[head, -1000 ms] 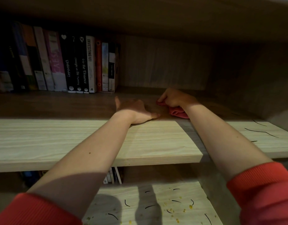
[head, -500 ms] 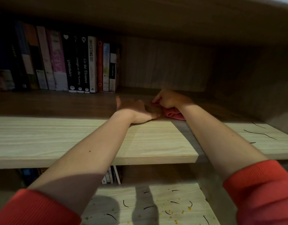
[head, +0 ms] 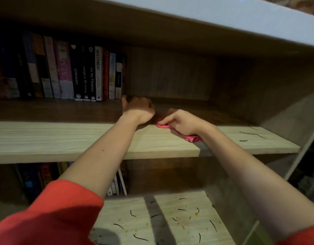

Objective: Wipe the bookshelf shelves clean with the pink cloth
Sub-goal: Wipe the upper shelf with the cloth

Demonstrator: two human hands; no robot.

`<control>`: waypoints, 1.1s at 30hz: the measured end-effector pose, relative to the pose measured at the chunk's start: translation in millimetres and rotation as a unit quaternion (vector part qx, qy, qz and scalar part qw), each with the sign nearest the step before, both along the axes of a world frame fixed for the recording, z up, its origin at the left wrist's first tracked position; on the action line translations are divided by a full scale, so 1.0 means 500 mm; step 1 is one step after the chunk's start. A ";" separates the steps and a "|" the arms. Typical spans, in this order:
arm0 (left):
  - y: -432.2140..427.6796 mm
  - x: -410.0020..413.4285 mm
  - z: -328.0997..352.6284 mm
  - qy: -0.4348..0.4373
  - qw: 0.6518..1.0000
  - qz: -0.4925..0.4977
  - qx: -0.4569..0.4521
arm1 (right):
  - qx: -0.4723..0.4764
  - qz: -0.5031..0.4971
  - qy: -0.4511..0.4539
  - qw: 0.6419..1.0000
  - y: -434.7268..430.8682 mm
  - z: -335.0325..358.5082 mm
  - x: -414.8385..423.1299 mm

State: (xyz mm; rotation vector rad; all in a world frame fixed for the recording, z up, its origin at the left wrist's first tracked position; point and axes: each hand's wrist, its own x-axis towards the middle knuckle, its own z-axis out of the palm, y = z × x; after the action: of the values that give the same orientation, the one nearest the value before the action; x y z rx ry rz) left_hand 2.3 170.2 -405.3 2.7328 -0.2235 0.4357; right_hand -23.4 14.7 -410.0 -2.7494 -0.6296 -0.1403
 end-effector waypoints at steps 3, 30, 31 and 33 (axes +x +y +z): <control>-0.001 -0.076 -0.014 -0.003 0.998 -0.053 -0.026 | -0.005 0.005 -0.036 0.999 0.004 -0.012 -0.069; -0.005 -0.191 -0.078 -0.102 0.983 -0.131 -0.083 | 0.119 -0.228 -0.204 0.945 -0.043 -0.065 -0.216; -0.006 -0.192 -0.080 -0.103 0.983 -0.131 -0.072 | 0.087 -0.231 -0.222 0.943 -0.037 -0.080 -0.216; -0.007 -0.191 -0.080 -0.106 0.984 -0.130 -0.061 | 0.093 -0.167 -0.237 0.953 -0.023 -0.101 -0.232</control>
State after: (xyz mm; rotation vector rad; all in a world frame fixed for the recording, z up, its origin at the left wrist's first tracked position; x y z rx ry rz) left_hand -93.0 166.8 -445.4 2.4908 -0.5813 0.6429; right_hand -139.5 3.3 -460.3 -2.6181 -0.2313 -0.9083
